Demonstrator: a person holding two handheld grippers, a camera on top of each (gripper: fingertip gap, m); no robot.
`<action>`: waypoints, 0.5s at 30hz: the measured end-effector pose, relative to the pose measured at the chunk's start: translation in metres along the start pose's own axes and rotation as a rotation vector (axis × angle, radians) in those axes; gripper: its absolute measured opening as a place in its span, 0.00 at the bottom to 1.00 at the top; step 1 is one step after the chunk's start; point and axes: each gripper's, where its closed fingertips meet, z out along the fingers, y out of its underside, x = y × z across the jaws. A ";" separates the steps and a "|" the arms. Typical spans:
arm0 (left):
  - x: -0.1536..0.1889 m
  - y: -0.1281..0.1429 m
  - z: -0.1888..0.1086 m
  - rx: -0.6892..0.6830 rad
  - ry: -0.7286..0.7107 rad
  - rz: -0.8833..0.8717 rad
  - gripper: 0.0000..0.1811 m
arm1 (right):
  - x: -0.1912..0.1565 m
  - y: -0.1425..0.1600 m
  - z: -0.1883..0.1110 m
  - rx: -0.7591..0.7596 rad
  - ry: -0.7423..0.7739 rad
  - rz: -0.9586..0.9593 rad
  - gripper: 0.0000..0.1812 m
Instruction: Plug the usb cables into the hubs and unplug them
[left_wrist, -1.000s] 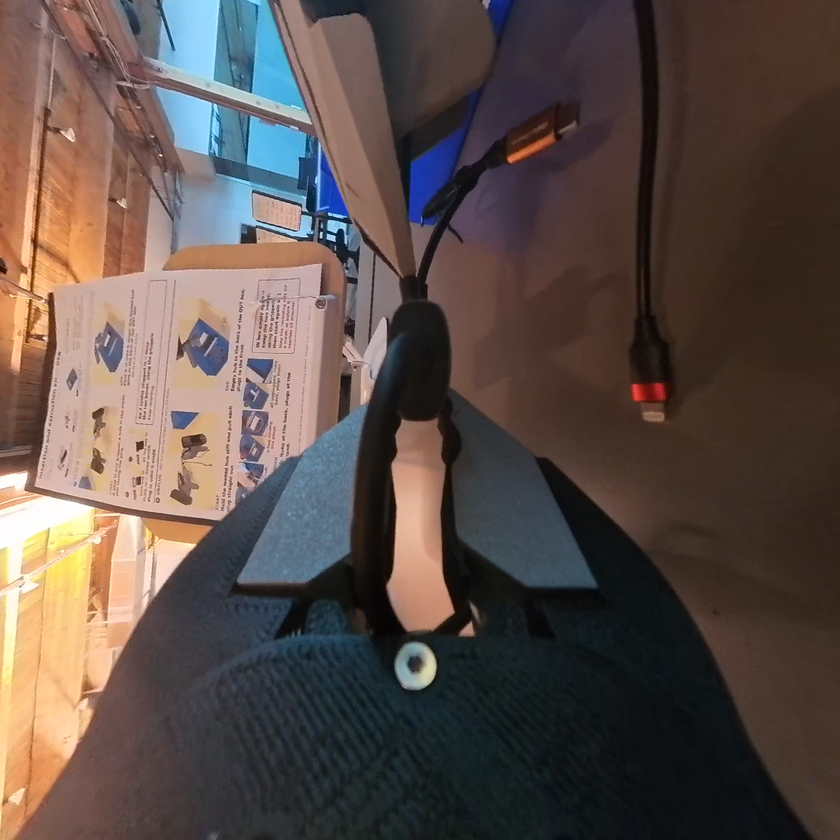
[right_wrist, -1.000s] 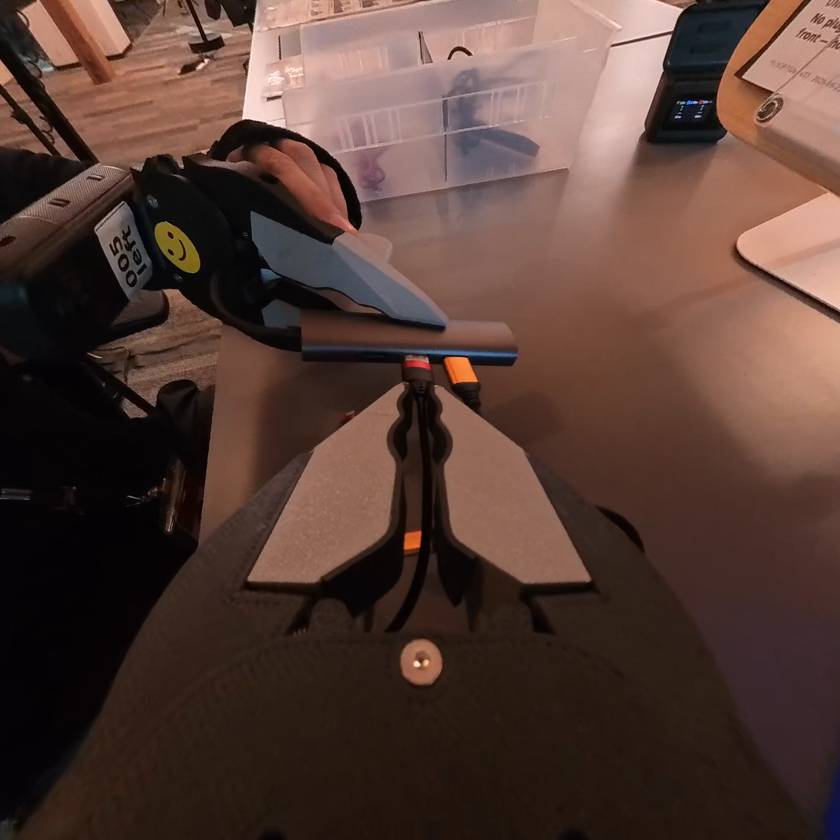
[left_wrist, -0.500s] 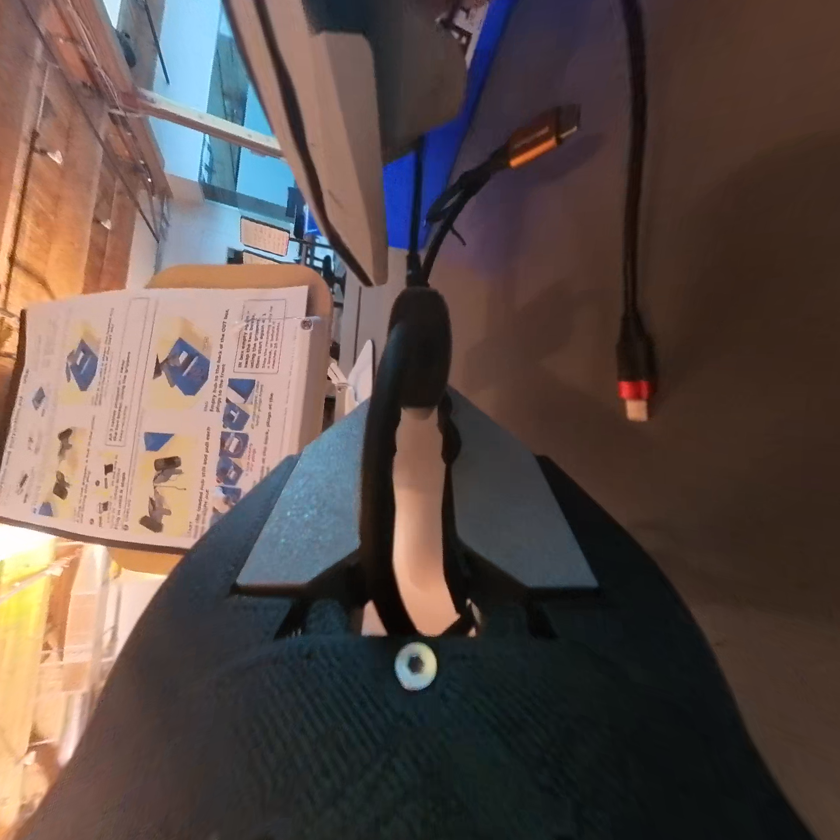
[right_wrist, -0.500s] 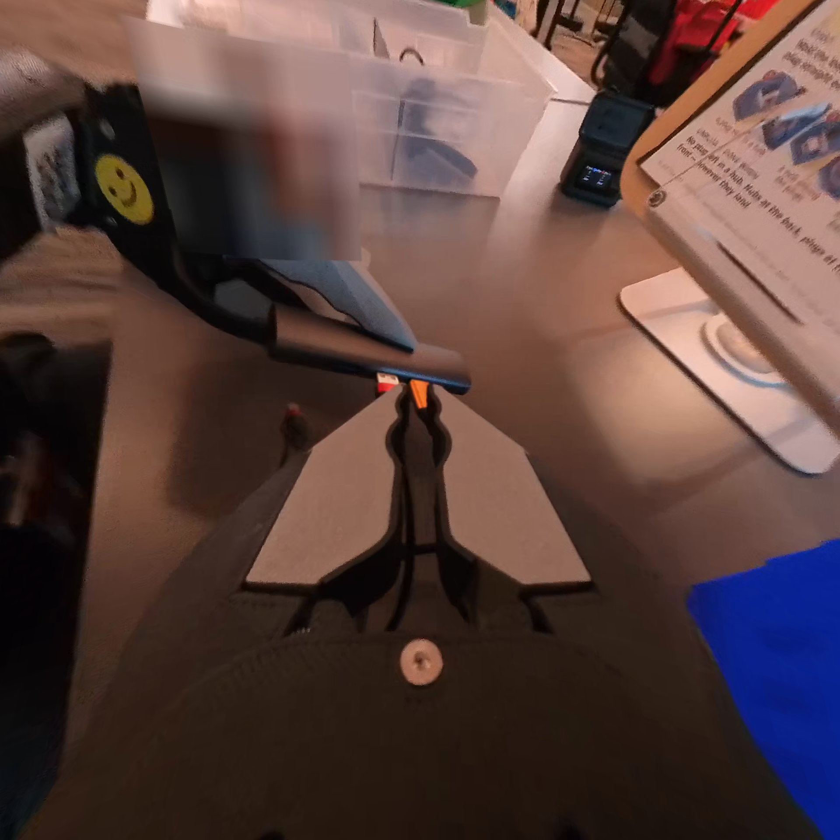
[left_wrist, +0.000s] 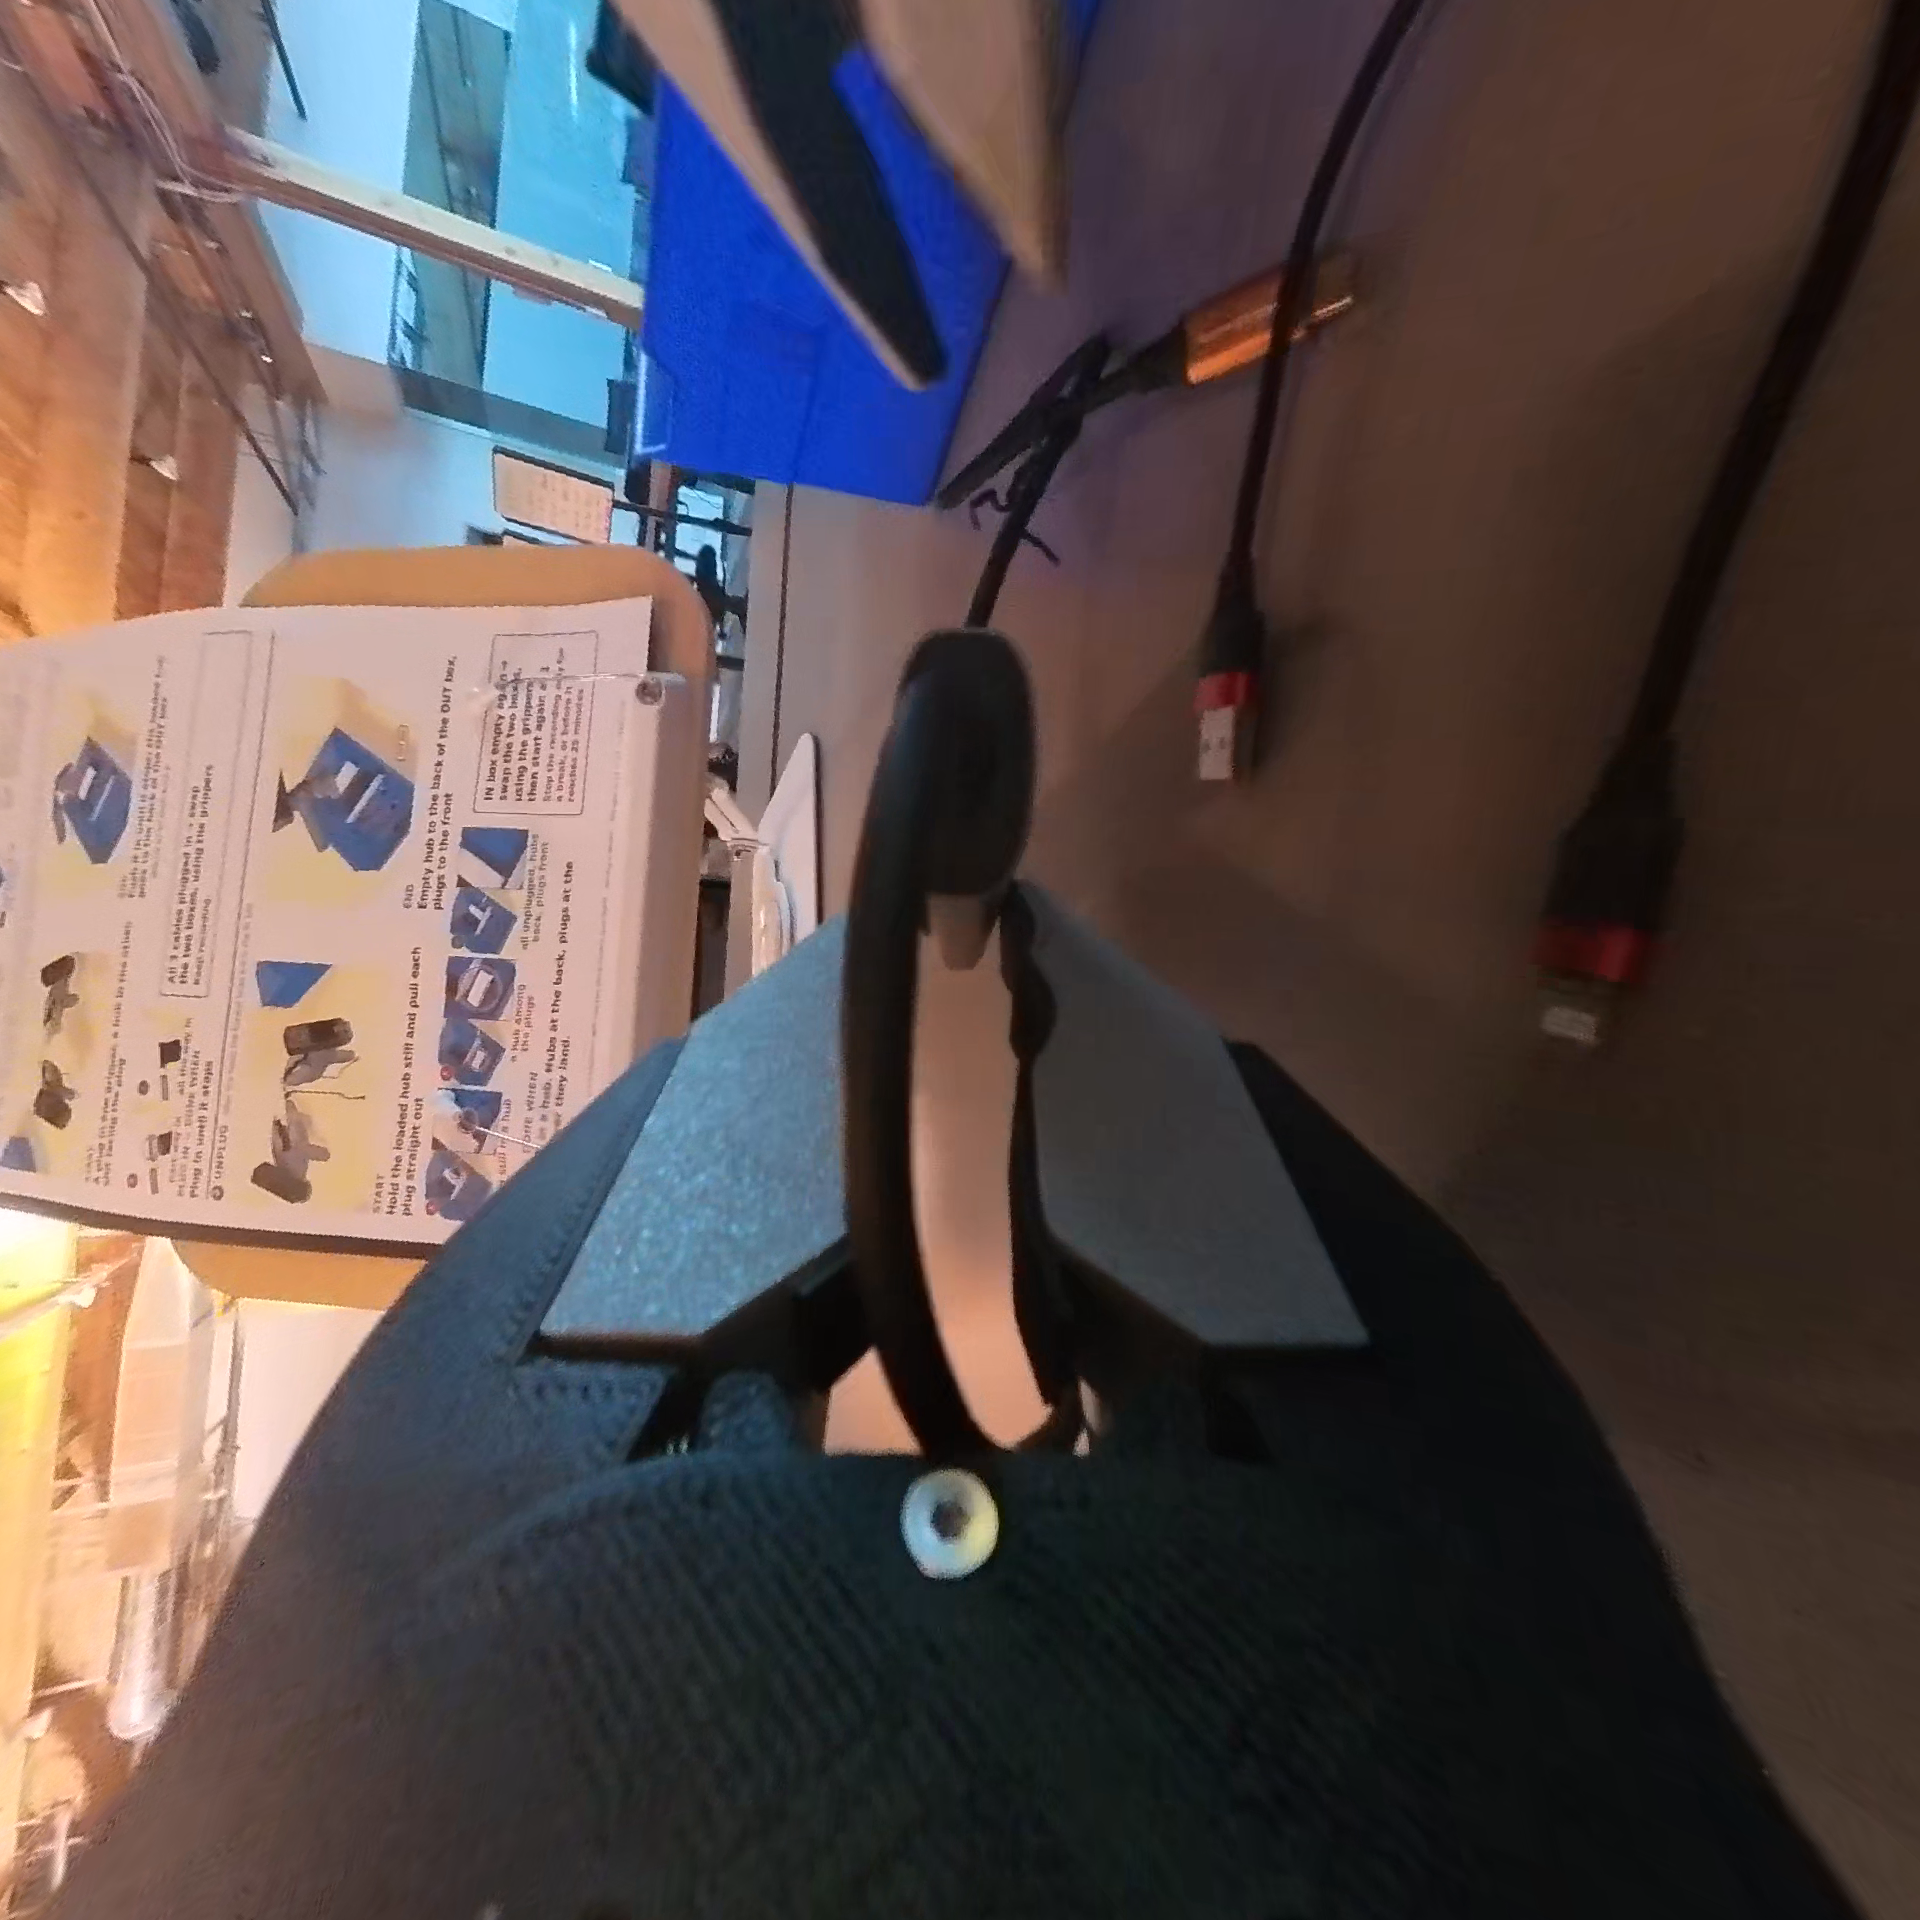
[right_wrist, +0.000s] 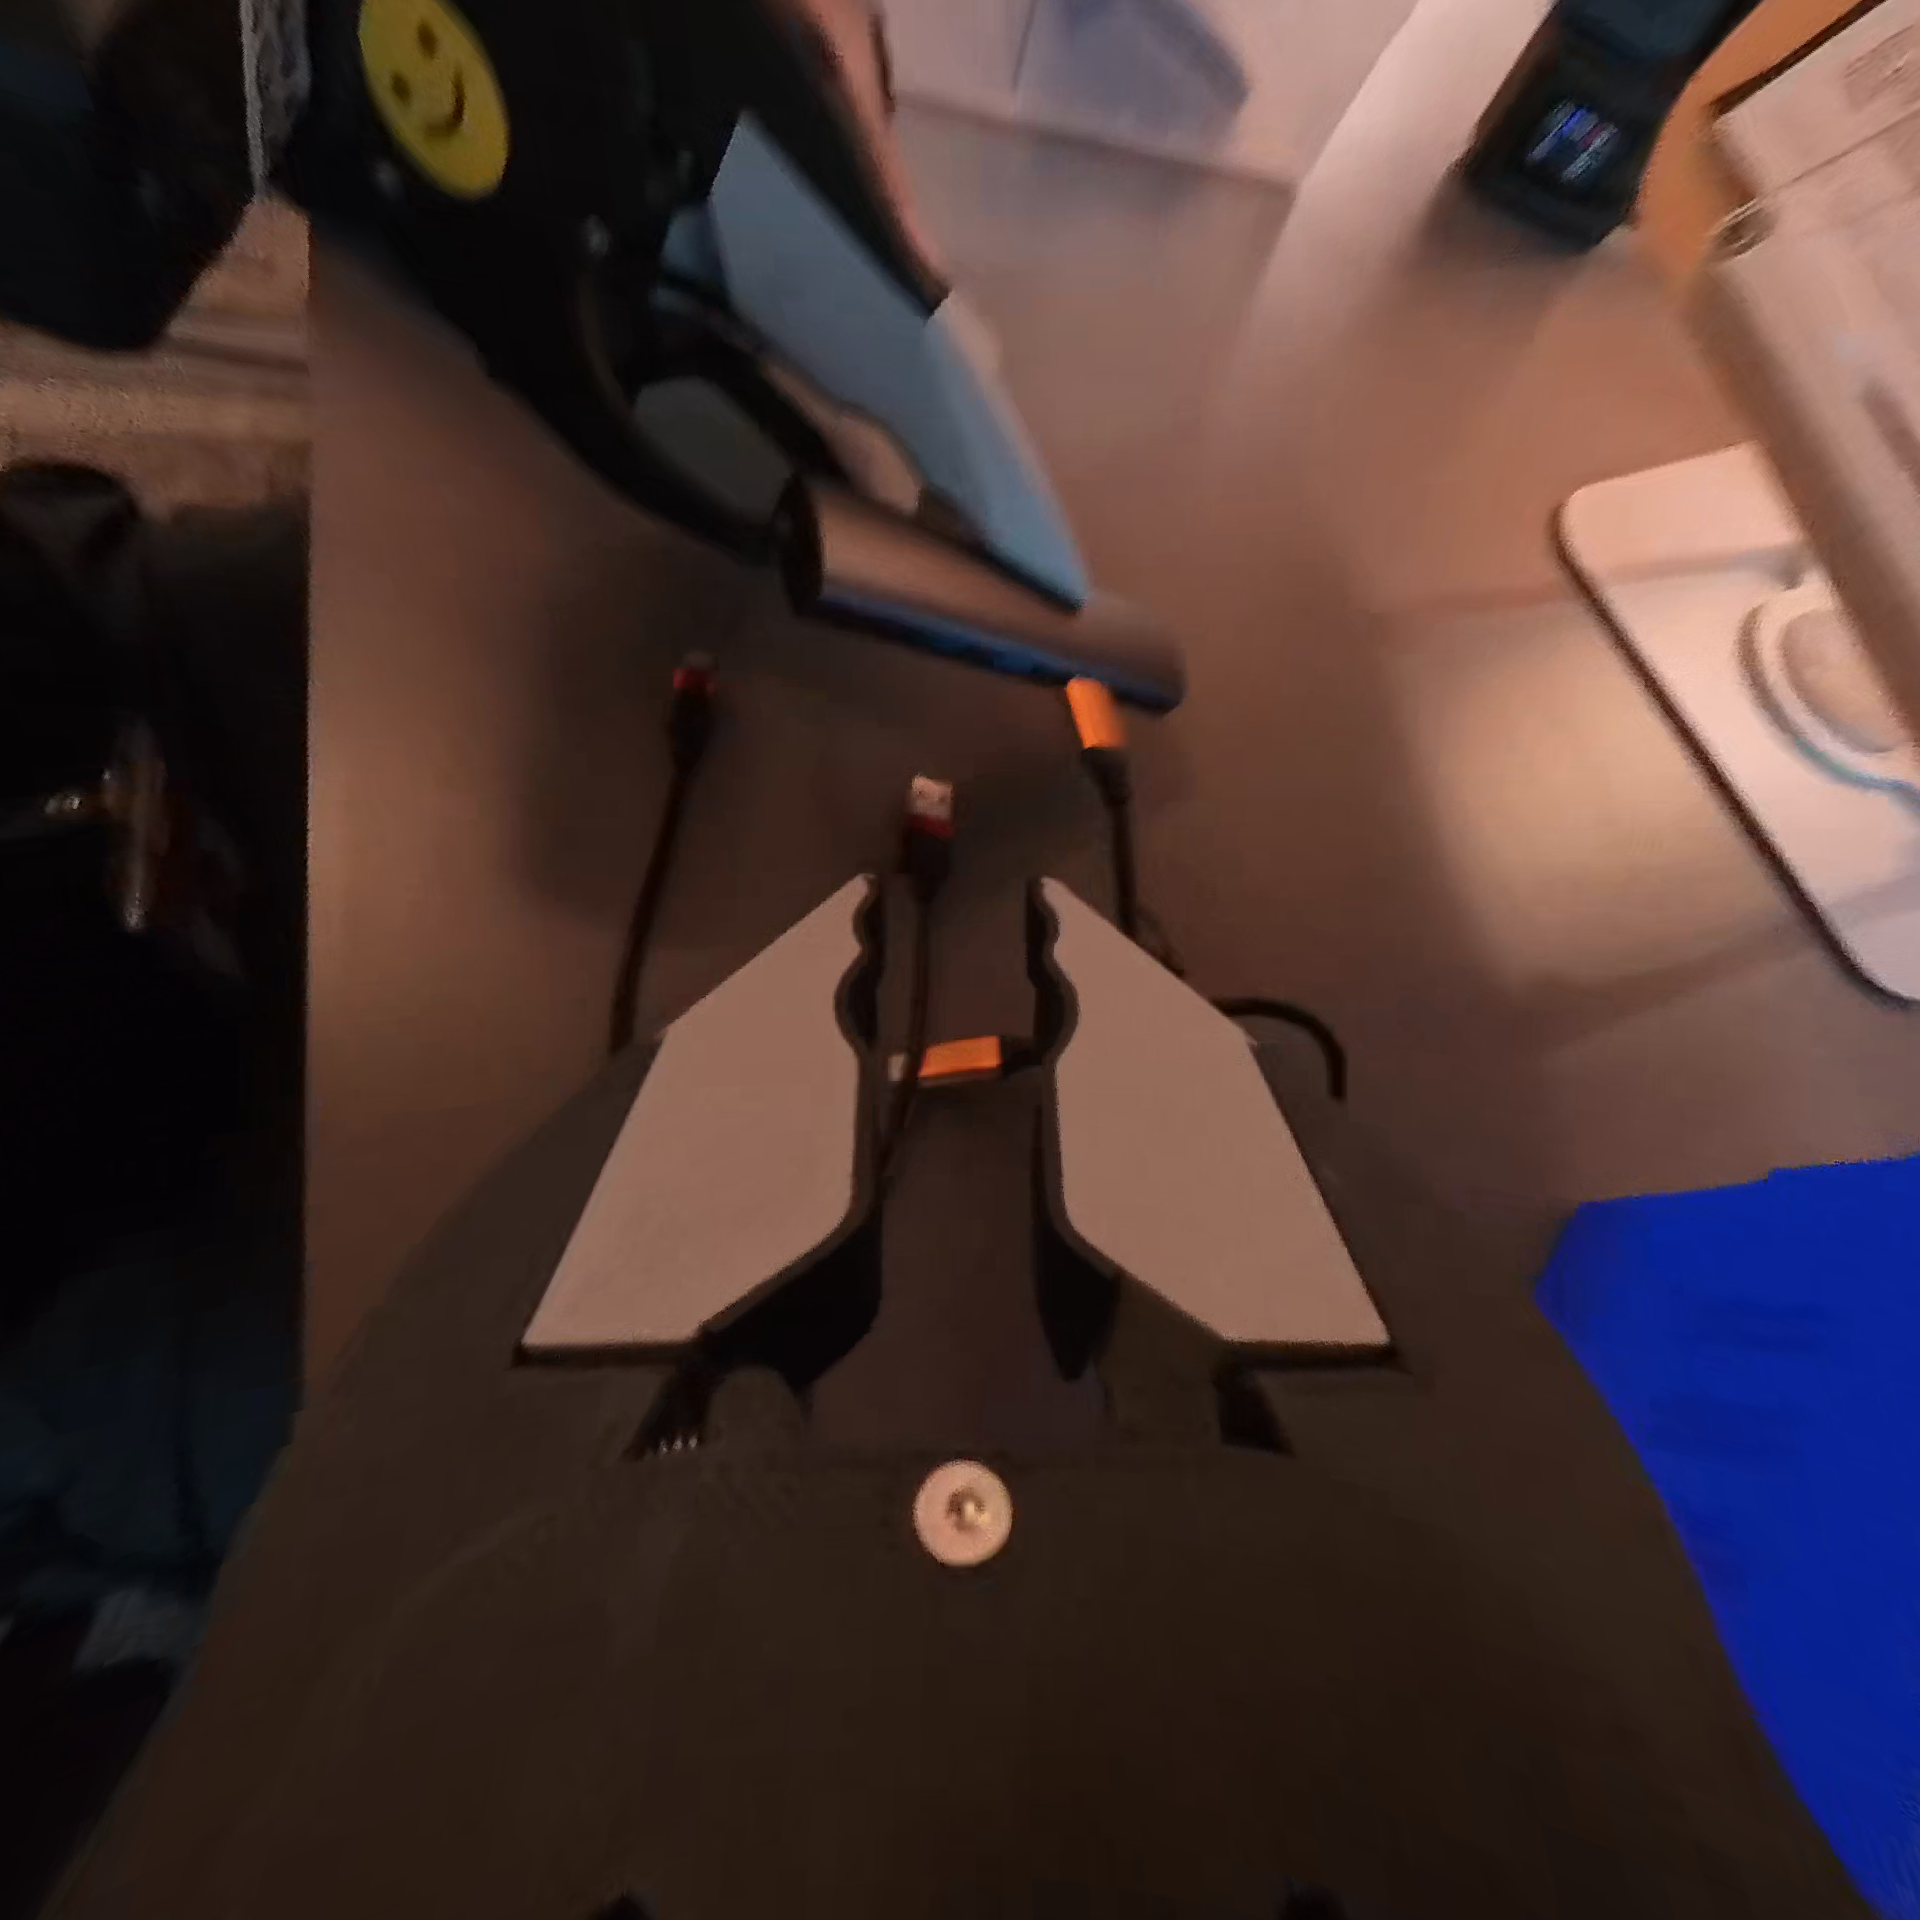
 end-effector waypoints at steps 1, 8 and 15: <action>-0.002 0.001 0.000 0.002 -0.008 0.001 0.08 | -0.005 0.003 0.004 -0.032 -0.011 -0.007 0.14; -0.006 0.003 -0.005 0.028 -0.053 0.085 0.08 | -0.011 0.019 0.041 -0.143 -0.022 0.018 0.08; -0.005 -0.001 -0.006 0.052 -0.054 0.101 0.08 | -0.010 0.028 0.049 -0.144 -0.082 0.135 0.07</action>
